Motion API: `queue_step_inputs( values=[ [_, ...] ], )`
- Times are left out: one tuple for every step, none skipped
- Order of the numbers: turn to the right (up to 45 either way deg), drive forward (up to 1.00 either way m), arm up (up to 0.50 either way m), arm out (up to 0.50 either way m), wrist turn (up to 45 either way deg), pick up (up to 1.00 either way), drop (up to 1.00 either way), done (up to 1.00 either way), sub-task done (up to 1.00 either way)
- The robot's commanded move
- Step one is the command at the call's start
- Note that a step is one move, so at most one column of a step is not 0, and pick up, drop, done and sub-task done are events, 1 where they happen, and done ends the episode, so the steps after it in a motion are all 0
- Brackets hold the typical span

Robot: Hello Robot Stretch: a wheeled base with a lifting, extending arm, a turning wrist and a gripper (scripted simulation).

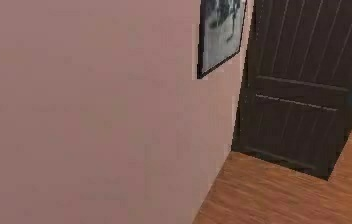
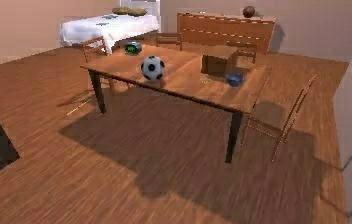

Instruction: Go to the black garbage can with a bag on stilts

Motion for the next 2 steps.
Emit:
queue_step_inputs(
  values=[
    [45.0, 0.0, 0.0, 0.0, 0.0, 0.0, 0.0, 0.0, 0.0],
    [9.0, 0.0, 0.0, 0.0, 0.0, 0.0, 0.0, 0.0, 0.0]
  ],
)
